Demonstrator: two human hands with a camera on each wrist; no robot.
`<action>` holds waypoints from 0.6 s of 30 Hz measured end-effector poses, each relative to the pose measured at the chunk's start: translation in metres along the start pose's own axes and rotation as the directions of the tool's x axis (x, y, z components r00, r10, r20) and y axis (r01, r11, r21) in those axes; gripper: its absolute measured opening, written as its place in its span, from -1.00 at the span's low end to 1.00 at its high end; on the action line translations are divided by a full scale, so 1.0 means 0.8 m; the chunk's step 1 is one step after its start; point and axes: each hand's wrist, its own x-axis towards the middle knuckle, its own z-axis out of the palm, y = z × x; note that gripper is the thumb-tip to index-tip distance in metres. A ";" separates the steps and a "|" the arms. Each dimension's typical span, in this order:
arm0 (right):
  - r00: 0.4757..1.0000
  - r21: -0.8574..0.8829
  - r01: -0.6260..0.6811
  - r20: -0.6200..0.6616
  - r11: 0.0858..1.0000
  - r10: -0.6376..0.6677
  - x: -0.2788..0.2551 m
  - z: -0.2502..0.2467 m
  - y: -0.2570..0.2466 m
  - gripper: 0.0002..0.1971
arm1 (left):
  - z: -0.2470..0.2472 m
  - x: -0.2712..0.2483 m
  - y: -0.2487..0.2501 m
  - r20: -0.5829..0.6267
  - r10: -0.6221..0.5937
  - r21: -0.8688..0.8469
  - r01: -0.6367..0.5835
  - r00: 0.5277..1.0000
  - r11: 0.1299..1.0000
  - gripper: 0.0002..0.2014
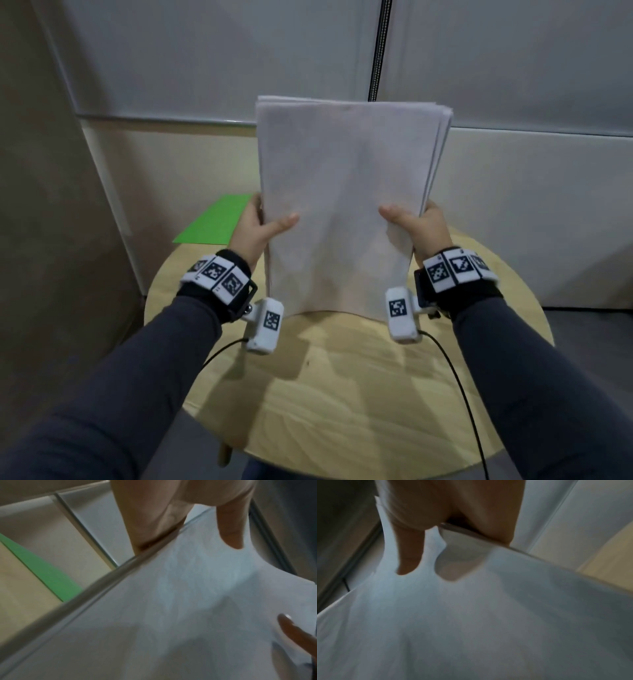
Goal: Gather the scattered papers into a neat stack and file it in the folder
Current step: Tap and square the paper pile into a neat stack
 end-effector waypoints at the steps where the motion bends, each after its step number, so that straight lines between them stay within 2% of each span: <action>1: 0.999 -0.001 -0.035 0.015 0.999 0.035 -0.002 -0.001 0.005 -0.72 | 0.000 -0.002 -0.004 0.011 -0.016 0.002 0.016 1.000 1.000 -0.17; 3: 0.996 0.013 -0.084 0.000 0.996 0.084 -0.004 0.000 0.008 -0.79 | 0.004 -0.002 -0.006 0.002 -0.030 -0.013 0.030 1.000 0.999 -0.10; 5: 0.994 0.015 -0.103 -0.039 0.995 0.104 -0.004 0.002 0.008 -0.85 | 0.009 -0.001 -0.006 -0.041 -0.027 -0.017 0.027 0.999 1.000 -0.18; 8: 0.995 0.029 -0.099 -0.029 0.995 0.099 -0.007 0.001 0.009 -0.87 | 0.008 -0.006 -0.012 -0.095 -0.027 0.067 0.033 0.995 0.997 -0.41; 12: 0.998 -0.064 -0.055 0.010 0.996 0.056 -0.007 -0.007 -0.001 -0.80 | 0.000 -0.006 -0.009 -0.056 -0.081 0.143 0.088 0.995 0.986 -0.51; 14: 0.999 -0.149 0.046 0.007 0.988 -0.045 -0.001 -0.013 -0.016 -0.48 | -0.005 0.004 0.015 -0.055 -0.025 0.191 0.035 0.998 0.981 -0.41; 15: 0.993 -0.186 0.109 -0.027 0.977 -0.116 0.004 -0.016 -0.028 -0.27 | -0.007 0.011 0.032 -0.068 0.033 0.228 -0.017 0.997 0.974 -0.26; 16: 0.978 -0.234 0.177 -0.067 0.956 -0.198 0.008 -0.017 -0.043 -0.11 | -0.007 0.019 0.052 -0.077 0.102 0.275 -0.077 0.992 0.958 -0.09; 18: 0.919 -0.377 0.331 -0.079 0.865 -0.386 0.014 -0.016 -0.075 0.04 | -0.002 0.032 0.093 -0.009 0.276 0.400 -0.249 0.961 0.882 0.13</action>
